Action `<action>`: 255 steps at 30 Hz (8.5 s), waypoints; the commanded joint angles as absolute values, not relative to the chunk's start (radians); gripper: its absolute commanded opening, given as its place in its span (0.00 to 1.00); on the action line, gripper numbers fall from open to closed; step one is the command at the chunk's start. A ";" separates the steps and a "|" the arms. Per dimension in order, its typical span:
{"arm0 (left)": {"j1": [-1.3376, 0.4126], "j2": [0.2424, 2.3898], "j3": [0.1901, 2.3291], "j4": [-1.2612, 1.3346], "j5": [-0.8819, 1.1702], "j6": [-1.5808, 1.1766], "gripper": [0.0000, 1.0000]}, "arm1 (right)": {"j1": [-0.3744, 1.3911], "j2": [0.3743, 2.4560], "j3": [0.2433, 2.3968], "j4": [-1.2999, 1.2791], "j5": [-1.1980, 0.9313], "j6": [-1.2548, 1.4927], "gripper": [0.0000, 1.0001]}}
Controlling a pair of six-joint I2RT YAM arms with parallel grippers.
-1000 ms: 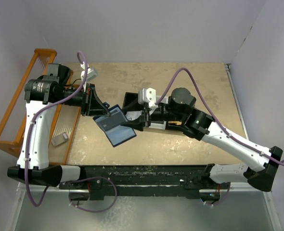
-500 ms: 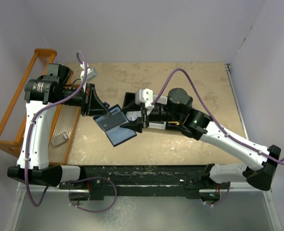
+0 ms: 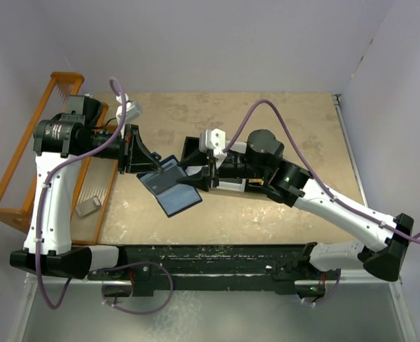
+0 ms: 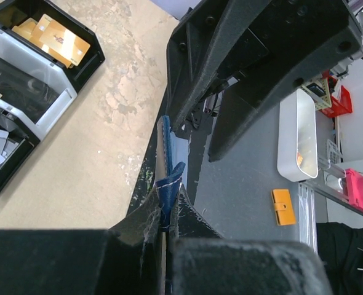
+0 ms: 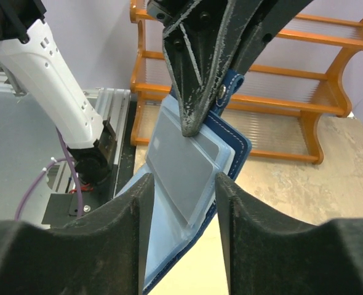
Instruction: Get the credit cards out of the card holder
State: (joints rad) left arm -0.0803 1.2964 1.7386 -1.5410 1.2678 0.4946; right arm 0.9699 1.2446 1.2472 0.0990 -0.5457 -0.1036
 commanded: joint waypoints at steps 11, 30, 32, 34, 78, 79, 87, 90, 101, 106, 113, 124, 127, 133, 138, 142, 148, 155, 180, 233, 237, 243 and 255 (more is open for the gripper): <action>-0.077 1.227 1.723 -1.312 1.257 0.303 0.00 | 0.983 1.198 1.166 0.305 -0.596 0.049 0.30; -0.077 1.242 1.725 -1.274 1.304 0.249 0.00 | 1.029 1.130 1.127 0.213 -0.646 0.072 0.59; -0.077 1.244 1.724 -1.271 1.313 0.239 0.00 | 1.026 1.072 1.116 0.143 -0.596 0.065 0.70; -0.077 1.244 1.723 -1.269 1.333 0.234 0.00 | 1.023 0.999 1.089 0.107 -0.556 0.076 0.78; -0.075 1.248 1.640 -1.213 1.551 0.107 0.02 | 0.856 1.353 1.247 0.567 -0.863 0.789 0.30; -0.076 1.249 1.646 -1.223 1.542 0.123 0.04 | 0.856 1.361 1.255 0.556 -0.875 0.783 0.24; -0.071 1.228 1.686 -1.221 1.285 0.229 0.74 | 0.825 1.339 1.218 0.672 -0.723 0.801 0.00; -0.054 1.158 1.630 -1.056 1.214 0.120 0.99 | 0.825 1.272 1.162 0.779 -0.480 0.782 0.00; -0.019 1.077 1.374 -0.350 1.347 -0.611 0.99 | 0.889 1.234 0.957 1.219 -0.002 0.793 0.00; -0.018 1.048 1.254 0.029 1.342 -0.967 0.99 | 0.925 1.302 0.980 1.300 0.048 0.799 0.00; -0.017 1.051 1.197 0.067 1.349 -1.006 0.84 | 0.956 1.393 1.041 1.388 0.079 0.816 0.00; -0.013 1.022 1.172 0.049 1.389 -1.023 0.14 | 1.003 1.476 1.052 1.481 0.132 0.786 0.00; -0.003 1.048 1.195 -0.036 1.416 -0.969 0.00 | 1.004 1.447 1.020 1.440 0.118 0.788 0.03; 0.016 1.151 1.407 -0.697 1.395 -0.416 0.00 | 0.780 1.335 1.017 1.085 -0.293 0.860 0.44; 0.015 1.193 1.466 -0.905 1.385 -0.236 0.00 | 0.713 1.375 1.260 0.499 -0.655 0.590 0.53; 0.015 1.199 1.474 -0.991 1.376 -0.158 0.00 | 0.713 1.404 1.365 0.230 -0.651 0.428 0.54; 0.016 1.197 1.477 -1.015 1.379 -0.140 0.00 | 0.713 1.435 1.423 0.141 -0.625 0.359 0.56; 0.015 1.220 1.510 -1.124 1.303 -0.025 0.00 | 0.713 1.459 1.445 0.144 -0.589 0.321 0.44; 0.015 1.022 1.150 -0.102 1.443 -0.814 0.65 | 0.819 1.200 0.893 1.020 -0.219 0.932 0.00; 0.017 1.191 1.385 -1.037 1.035 -0.013 0.00 | 0.635 1.154 1.206 0.271 -0.457 0.670 0.52; 0.017 1.188 1.387 -1.032 1.134 -0.021 0.00 | 0.696 1.252 1.234 0.364 -0.615 0.747 0.50; 0.017 1.192 1.388 -1.020 1.336 -0.034 0.00 | 0.722 1.388 1.228 0.535 -0.825 0.898 0.46; 0.018 1.190 1.384 -1.017 1.487 -0.035 0.00 | 0.725 1.429 1.194 0.551 -0.843 0.901 0.43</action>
